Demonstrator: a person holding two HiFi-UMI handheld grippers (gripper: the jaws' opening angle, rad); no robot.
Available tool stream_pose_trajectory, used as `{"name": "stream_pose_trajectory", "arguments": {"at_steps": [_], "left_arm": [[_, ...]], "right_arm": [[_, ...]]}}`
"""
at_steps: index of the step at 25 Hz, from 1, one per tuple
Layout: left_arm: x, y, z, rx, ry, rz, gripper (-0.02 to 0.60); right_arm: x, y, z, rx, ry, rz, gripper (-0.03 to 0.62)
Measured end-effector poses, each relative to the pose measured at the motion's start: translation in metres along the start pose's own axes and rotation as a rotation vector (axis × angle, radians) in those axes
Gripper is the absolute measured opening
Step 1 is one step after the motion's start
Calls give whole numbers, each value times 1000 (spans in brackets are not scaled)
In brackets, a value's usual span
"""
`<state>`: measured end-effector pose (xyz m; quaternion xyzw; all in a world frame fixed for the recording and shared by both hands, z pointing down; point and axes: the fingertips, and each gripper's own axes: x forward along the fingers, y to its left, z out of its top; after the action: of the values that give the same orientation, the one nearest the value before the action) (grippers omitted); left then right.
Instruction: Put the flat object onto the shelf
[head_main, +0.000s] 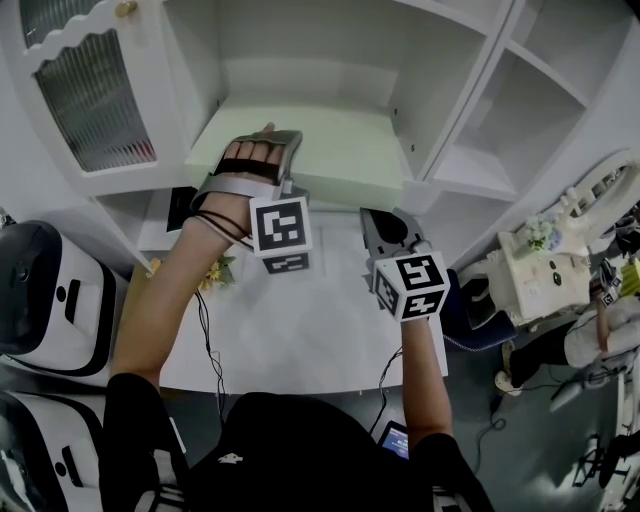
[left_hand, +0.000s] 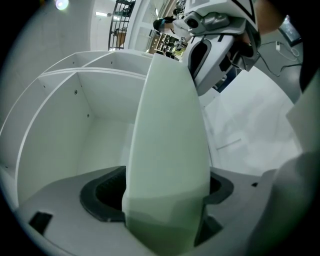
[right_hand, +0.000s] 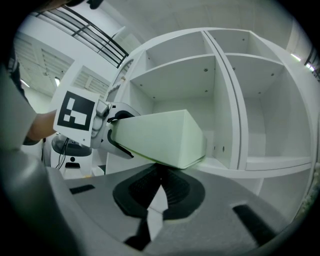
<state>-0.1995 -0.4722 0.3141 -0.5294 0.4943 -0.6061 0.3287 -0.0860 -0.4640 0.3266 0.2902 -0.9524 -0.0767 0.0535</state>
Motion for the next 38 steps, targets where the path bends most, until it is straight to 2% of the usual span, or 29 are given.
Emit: {"name": "stream_pose_trajectory", "arguments": {"at_steps": [11, 16, 23, 28, 38], "left_arm": [[14, -4, -2, -24, 13, -24, 388], [20, -3, -2, -23, 13, -20, 388], [24, -2, -2, -22, 12, -16, 388], [25, -2, -3, -20, 10, -18, 388], [29, 0, 1, -19, 2, -14, 388]], "right_arm": [[-1, 0, -7, 1, 11, -1, -2], [-6, 14, -10, 9, 14, 45, -2], [-8, 25, 6, -2, -29, 97, -2], [-12, 15, 22, 16, -74, 84, -2], [-5, -1, 25, -3, -70, 49, -2]]}}
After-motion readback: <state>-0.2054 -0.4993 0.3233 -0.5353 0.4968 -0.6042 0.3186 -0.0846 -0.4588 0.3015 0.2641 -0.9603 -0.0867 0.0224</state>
